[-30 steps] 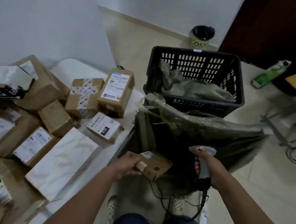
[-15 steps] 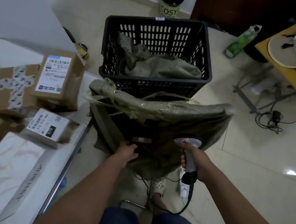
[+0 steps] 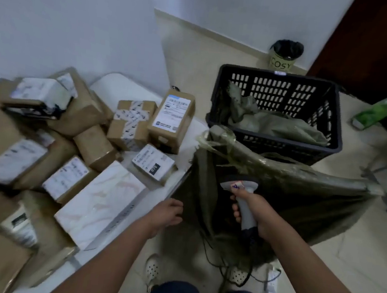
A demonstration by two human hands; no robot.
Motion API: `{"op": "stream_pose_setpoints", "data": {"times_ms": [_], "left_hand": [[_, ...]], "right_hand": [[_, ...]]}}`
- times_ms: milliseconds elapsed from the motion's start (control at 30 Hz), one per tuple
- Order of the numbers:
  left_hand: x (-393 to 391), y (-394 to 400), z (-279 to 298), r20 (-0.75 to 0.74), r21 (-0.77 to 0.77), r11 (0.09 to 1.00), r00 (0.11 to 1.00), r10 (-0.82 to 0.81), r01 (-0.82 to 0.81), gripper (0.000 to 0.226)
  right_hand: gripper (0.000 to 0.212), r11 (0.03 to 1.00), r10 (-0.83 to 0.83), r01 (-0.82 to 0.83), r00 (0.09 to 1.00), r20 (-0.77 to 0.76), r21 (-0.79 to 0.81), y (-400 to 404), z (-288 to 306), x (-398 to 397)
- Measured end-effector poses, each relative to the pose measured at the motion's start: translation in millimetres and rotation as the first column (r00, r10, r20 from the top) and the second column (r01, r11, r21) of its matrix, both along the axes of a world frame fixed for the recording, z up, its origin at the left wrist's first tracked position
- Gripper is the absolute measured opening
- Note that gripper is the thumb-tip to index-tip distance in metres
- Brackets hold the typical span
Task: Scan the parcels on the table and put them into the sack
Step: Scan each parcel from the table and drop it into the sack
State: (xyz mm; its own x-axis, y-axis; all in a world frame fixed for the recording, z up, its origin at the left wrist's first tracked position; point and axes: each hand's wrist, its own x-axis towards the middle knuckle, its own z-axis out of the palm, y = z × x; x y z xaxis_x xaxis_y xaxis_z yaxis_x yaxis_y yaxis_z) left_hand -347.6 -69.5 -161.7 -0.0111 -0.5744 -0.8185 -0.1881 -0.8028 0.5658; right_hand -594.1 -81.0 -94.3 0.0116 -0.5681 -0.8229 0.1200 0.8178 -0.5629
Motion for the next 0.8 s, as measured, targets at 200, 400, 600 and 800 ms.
{"op": "stream_pose_setpoints", "data": {"times_ms": [200, 400, 600, 800], "left_hand": [[97.2, 38.4, 48.1, 0.123, -0.177, 0.984, 0.991, 0.049, -0.026, 0.021], [176.3, 79.9, 58.3, 0.417, -0.414, 0.909, 0.899, 0.137, 0.054, 0.017], [213.1, 107.1, 60.7, 0.668, -0.524, 0.822, 0.706, 0.236, 0.222, 0.028], [254.1, 141.3, 70.6, 0.806, -0.54, 0.835, 0.218, 0.55, -0.109, 0.059]], "right_hand": [[0.03, 0.952, 0.293, -0.288, 0.956, 0.032, -0.105, -13.2, 33.2, 124.9], [0.027, 0.889, 0.443, -0.433, 0.896, 0.036, -0.149, -4.7, 51.8, 211.3], [0.029, 0.845, 0.505, -0.498, 0.863, -0.016, -0.196, 7.3, 56.5, 251.9], [0.031, 0.78, 0.595, -0.591, 0.802, -0.045, -0.207, 15.5, 62.3, 278.1]]}}
